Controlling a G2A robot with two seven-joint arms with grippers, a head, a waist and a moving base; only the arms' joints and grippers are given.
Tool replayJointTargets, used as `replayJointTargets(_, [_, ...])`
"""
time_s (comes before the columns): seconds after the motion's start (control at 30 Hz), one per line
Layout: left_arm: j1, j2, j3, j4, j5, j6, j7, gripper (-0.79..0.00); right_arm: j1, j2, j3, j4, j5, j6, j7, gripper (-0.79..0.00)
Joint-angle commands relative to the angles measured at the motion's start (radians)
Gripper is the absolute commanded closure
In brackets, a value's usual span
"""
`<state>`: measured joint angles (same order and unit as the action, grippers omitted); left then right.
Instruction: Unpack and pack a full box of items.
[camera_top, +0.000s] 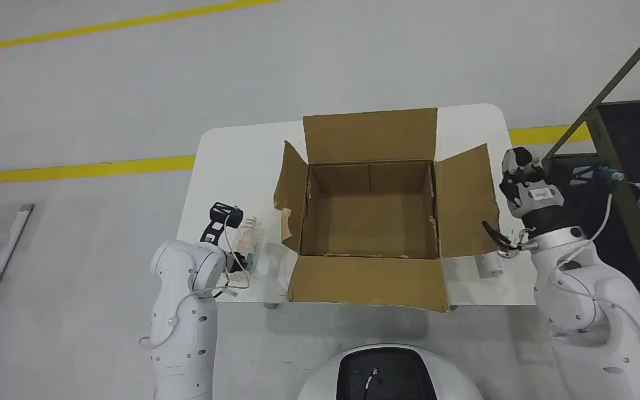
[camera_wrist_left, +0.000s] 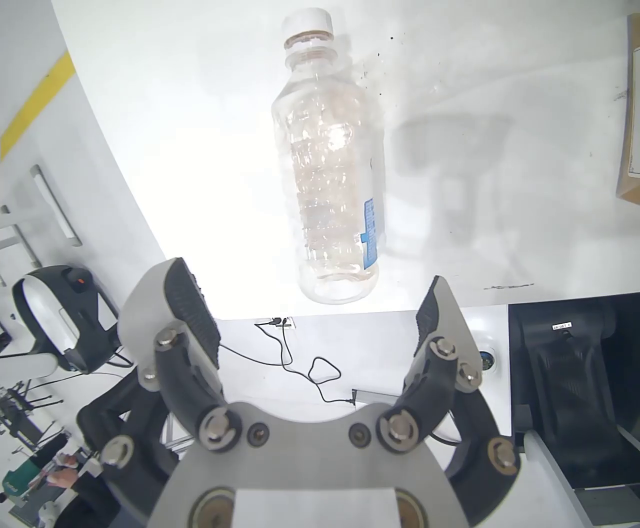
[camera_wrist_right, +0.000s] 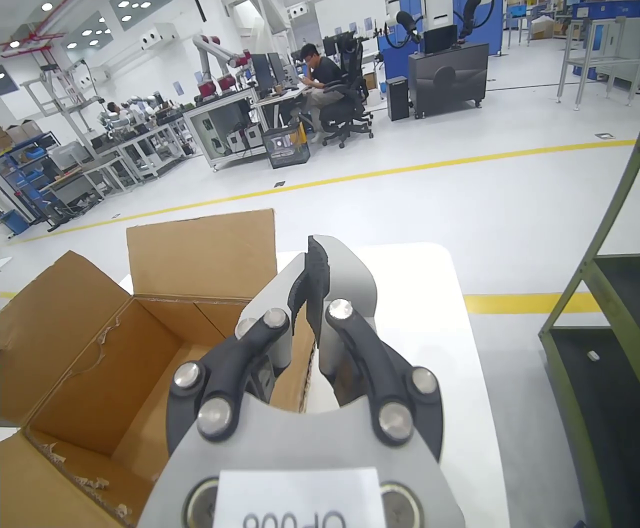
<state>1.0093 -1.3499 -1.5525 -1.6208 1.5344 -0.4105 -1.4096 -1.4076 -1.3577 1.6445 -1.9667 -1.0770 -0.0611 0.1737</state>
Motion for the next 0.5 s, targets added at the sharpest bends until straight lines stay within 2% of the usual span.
replayJointTargets(0.0, [0.0,0.0,0.0,0.0,0.0,0.0,0.0,-0.785,0.001,0.001,-0.002,0.0,0.001,-0.001,0.004,0.0])
replayJointTargets(0.1, [0.0,0.0,0.0,0.0,0.0,0.0,0.0,-0.785,0.006,0.002,-0.008,0.009,0.007,-0.006,0.015,0.0])
replayJointTargets(0.23, [0.001,0.005,0.006,0.051,0.042,0.021,0.057,-0.785,0.014,0.004,-0.017,0.018,0.006,-0.014,0.03,0.0])
replayJointTargets(0.3, [-0.024,0.003,-0.006,0.103,-0.032,0.032,0.042,-0.785,0.018,0.005,-0.021,0.021,0.007,-0.017,0.035,0.0])
replayJointTargets(0.47, [-0.095,0.006,-0.001,0.201,-0.076,0.041,0.039,-0.785,0.026,0.008,-0.027,0.031,0.009,-0.018,0.047,0.0])
